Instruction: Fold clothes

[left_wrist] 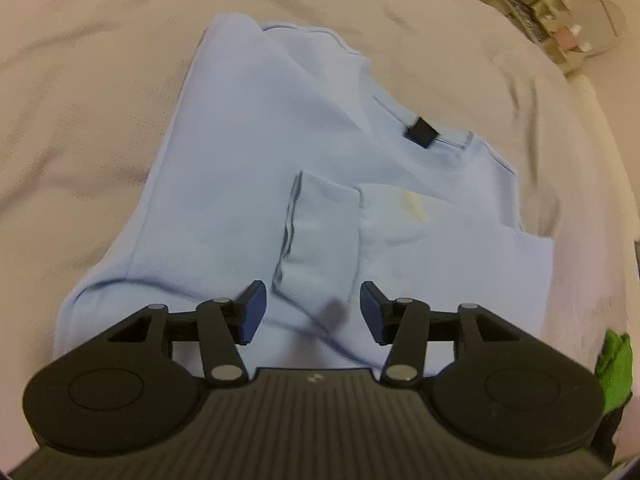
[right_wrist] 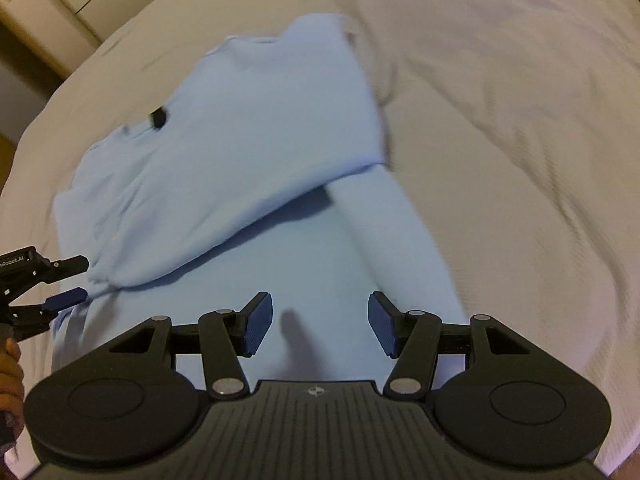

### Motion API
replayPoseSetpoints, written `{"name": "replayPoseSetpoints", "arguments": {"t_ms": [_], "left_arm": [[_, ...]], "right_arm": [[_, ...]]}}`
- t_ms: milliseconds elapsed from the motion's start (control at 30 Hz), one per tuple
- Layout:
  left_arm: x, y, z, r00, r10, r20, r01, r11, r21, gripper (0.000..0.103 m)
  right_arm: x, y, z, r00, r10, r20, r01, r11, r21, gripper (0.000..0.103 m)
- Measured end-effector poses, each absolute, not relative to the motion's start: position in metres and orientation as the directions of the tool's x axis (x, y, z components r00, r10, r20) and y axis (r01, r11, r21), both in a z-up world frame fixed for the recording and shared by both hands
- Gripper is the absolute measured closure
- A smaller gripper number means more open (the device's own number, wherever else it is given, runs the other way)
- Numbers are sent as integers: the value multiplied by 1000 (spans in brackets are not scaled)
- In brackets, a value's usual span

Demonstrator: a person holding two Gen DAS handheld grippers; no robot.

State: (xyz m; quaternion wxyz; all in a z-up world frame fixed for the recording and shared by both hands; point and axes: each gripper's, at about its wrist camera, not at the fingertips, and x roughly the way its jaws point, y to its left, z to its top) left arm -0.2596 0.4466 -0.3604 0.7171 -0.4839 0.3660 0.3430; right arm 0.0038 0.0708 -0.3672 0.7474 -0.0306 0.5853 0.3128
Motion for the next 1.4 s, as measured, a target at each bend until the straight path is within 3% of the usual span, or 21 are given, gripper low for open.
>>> {"name": "replayPoseSetpoints", "arguments": {"t_ms": [100, 167, 200, 233, 267, 433, 467, 567, 667, 800, 900, 1000, 1067, 1133, 1233, 1400], "left_arm": [[-247, 453, -372, 476, 140, -868, -853, 315, -417, 52], [-240, 456, -378, 475, 133, -870, -850, 324, -415, 60], [-235, 457, -376, 485, 132, -864, -842, 336, -421, 81], [-232, 457, -373, 499, 137, -856, -833, 350, -429, 93], [-232, 457, -361, 527, 164, -834, -816, 373, -443, 98], [-248, 450, -296, 635, 358, -684, -747, 509, -428, 99], [-255, 452, -291, 625, 390, -676, -757, 513, -405, 103], [-273, 463, -309, 513, 429, -744, -831, 466, -305, 103], [-279, 475, -346, 446, 348, -825, -862, 415, -291, 103], [-274, 470, -355, 414, 363, -835, -870, 429, -244, 103], [-281, 473, -343, 427, 382, -819, -866, 433, -250, 103], [-281, 485, -328, 424, 415, -805, -862, 459, -217, 103], [-282, 494, -328, 412, 403, -817, -867, 450, -215, 103], [-280, 493, -336, 398, 372, -839, -866, 454, -209, 103], [-275, 483, -346, 385, 346, -856, -861, 469, -197, 103], [-281, 489, -337, 448, 329, -831, -865, 396, -310, 103]], "right_arm": [[4, 70, -373, 107, 430, -897, -490, 808, 328, 47], [-9, 73, -377, 102, 423, -900, -499, 805, 322, 45], [-14, 73, -378, 102, 419, -902, -507, 802, 315, 45], [-16, 73, -378, 104, 416, -904, -516, 799, 308, 45], [-18, 73, -379, 106, 412, -905, -525, 796, 301, 45], [-8, 78, -380, 103, 407, -908, -526, 797, 298, 45], [-6, 77, -379, 104, 407, -907, -523, 799, 298, 45], [-3, 77, -380, 106, 404, -909, -507, 808, 300, 45], [-1, 79, -378, 105, 404, -909, -501, 811, 303, 45], [3, 83, -362, 133, 495, -858, -521, 772, 365, 48], [9, 96, -358, 158, 526, -836, -571, 739, 357, 59], [22, 110, -375, 185, 418, -889, -569, 784, 250, 74], [32, 106, -386, 191, 359, -914, -525, 824, 213, 96], [37, 98, -387, 181, 370, -911, -485, 840, 244, 96], [39, 97, -378, 168, 453, -876, -478, 814, 329, 86], [53, 110, -393, 121, 565, -816, -455, 762, 461, 86]]}}
